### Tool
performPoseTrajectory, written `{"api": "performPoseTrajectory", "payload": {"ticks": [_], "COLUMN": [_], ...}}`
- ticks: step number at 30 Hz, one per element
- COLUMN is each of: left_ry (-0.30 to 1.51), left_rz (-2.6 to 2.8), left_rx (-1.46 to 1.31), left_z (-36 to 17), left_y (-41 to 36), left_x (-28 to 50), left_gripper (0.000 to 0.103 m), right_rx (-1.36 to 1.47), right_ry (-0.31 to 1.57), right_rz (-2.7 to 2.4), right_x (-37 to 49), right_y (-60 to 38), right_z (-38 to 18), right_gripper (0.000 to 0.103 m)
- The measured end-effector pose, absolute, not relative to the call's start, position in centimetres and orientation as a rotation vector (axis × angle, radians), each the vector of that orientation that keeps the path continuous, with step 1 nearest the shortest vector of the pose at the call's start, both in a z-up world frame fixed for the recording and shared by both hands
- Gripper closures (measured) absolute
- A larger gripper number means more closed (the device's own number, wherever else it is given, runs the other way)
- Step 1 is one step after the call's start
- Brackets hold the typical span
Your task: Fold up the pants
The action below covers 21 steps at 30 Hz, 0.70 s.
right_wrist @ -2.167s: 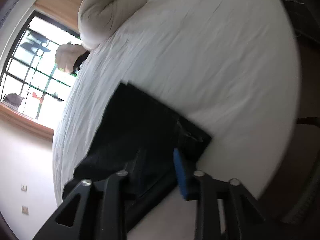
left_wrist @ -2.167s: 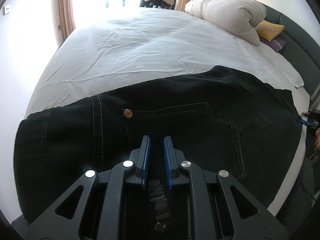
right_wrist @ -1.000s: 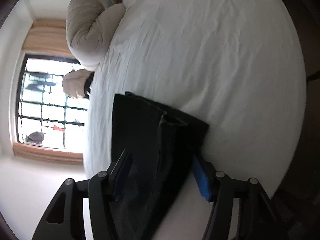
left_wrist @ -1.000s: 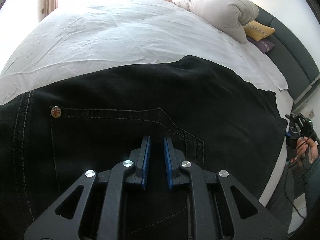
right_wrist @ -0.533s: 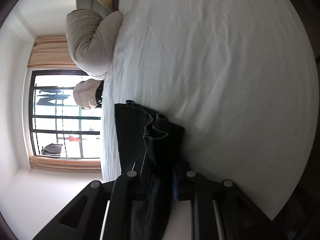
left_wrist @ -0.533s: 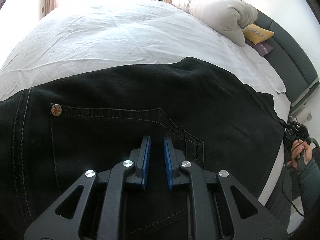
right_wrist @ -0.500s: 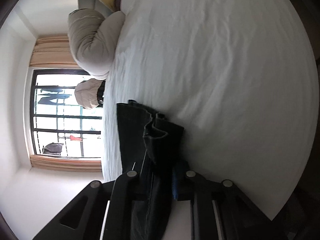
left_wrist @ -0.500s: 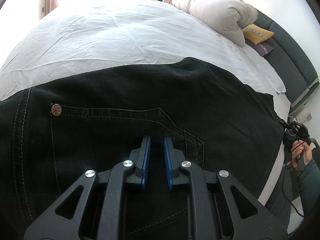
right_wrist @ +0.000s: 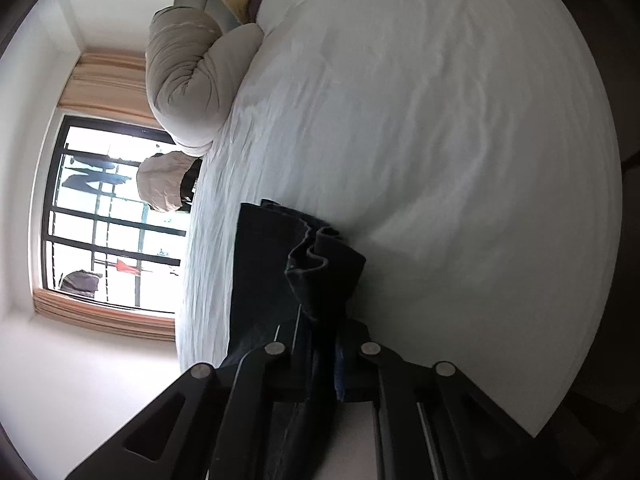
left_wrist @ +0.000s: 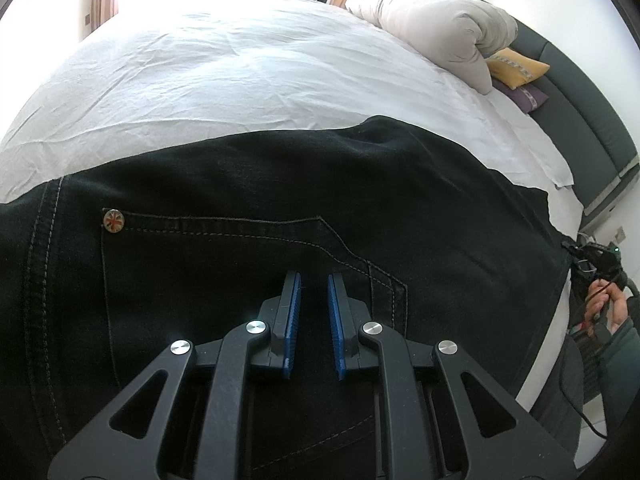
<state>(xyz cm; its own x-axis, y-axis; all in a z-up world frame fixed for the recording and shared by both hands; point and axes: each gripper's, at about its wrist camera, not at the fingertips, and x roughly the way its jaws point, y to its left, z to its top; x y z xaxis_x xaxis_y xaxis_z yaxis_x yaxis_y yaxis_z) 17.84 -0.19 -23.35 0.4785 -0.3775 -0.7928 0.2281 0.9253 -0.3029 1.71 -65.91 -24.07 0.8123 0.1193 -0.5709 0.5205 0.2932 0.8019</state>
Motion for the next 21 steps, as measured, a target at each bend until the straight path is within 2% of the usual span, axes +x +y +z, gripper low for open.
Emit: {"api": "performPoseTrajectory", "payload": {"ticks": [9,12,15,18,21], "left_ry": [1.020,1.020,1.009,0.997,1.005], "left_rz": [-0.326,-0.312,-0.300,-0.315,-0.353], "left_rx": [-0.212,-0.272,-0.345,-0.440,-0.557], "left_z": [-22.3,-21.8,-21.1,-20.3,-20.0], "left_y": [-0.1,0.9,2.0,2.9,3.6], "left_x": [17.8,17.7,17.5,17.3,17.2], "left_gripper": [0.089,0.089,0.089,0.089,0.089], "right_rx": [1.182,1.086,0.844,0.473,0.034], "right_ry": [0.597,0.600,0.620,0.667,0.768], "right_rz": [-0.312,-0.298,-0.202,-0.018,0.213], "right_x": [2.8,3.8,5.9,8.4,9.3], "right_y": [-65.0,-63.2,-57.7,-47.0,-33.5], "right_z": [-22.0,-19.5,-14.4,-9.7,-10.1], "right_gripper": [0.095,0.095,0.095,0.095,0.096]}}
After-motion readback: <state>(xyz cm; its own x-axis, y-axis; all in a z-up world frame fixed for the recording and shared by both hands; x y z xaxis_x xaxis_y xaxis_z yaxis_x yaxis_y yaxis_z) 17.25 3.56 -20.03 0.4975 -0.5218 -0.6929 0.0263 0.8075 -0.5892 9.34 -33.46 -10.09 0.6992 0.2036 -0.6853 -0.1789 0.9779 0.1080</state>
